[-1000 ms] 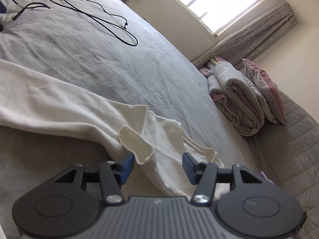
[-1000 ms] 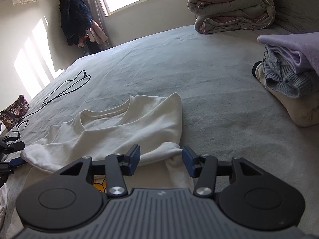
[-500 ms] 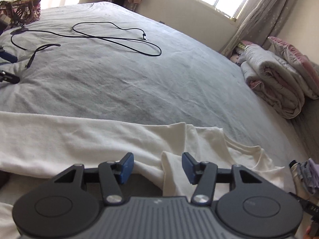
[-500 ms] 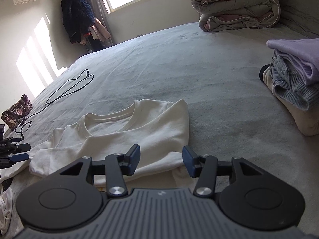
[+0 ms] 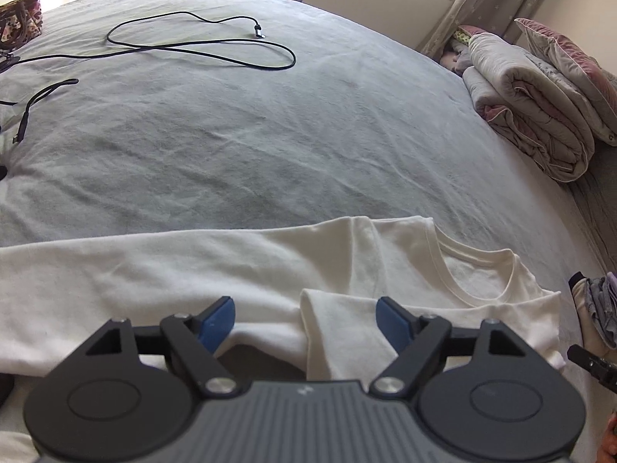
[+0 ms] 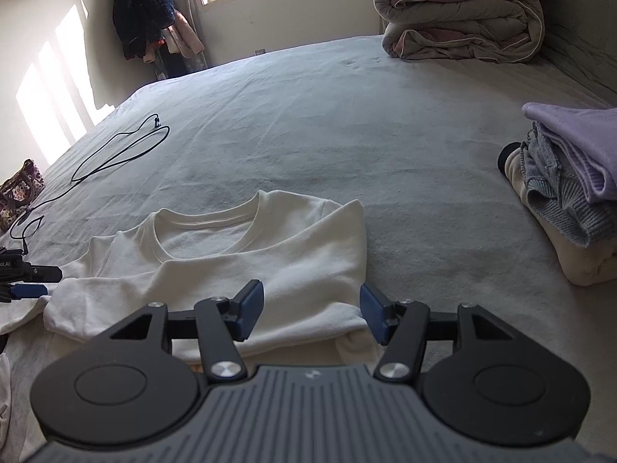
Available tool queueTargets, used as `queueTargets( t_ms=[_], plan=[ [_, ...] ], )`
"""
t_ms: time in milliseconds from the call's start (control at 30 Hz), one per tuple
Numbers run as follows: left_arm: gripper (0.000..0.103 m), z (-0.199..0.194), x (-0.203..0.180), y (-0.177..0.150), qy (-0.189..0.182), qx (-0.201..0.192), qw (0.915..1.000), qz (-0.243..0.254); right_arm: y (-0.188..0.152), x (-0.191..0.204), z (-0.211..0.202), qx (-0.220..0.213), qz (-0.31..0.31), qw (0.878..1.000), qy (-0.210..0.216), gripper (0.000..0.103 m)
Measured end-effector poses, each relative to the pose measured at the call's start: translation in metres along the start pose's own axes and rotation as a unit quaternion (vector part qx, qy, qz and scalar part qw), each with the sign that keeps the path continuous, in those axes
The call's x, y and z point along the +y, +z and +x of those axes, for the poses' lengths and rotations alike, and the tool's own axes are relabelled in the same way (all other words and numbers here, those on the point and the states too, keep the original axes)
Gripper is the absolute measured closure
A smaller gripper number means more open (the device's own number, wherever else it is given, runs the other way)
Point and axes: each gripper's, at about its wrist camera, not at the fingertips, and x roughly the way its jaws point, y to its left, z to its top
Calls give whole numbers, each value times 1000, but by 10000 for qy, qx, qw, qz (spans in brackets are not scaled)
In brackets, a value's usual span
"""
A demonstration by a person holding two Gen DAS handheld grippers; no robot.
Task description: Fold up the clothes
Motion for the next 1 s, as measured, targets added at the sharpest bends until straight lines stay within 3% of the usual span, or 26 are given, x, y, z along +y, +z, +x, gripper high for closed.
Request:
queueTargets(
  t_ms=[67, 133, 233, 333, 533, 767, 900, 967, 1000],
  plan=[
    [39, 0, 8, 1, 21, -70, 9998, -182, 0, 0, 1, 16, -6, 10000, -23, 43],
    [45, 1, 16, 2, -29, -109, 9993, -370, 0, 0, 2, 21, -29, 10000, -28, 43],
    [45, 5, 21, 2, -255, -63, 9985, -475, 0, 0, 6, 0, -99, 9999, -57, 43],
    [46, 9, 15, 1, -313, -42, 9990, -312, 0, -4, 13, -17, -91, 9999, -126, 43],
    [72, 17, 6, -1, -493, 33, 9987, -95, 4, -22, 22, -142, 73, 9996, -215, 43],
    [87, 18, -1, -2, -520, -105, 9986, 39, 17, -33, 37, -289, 297, 9991, -61, 45],
    [94, 17, -3, -3, -567, -221, 9981, 82, 22, -33, 49, -270, 480, 9985, -61, 60],
    [101, 16, -4, -4, -598, -288, 9977, 119, 22, -35, 54, -197, 640, 9977, -54, 77],
    [102, 14, -4, -4, -609, -371, 9974, 137, 21, -36, 55, -192, 691, 9974, -60, 93]
  ],
)
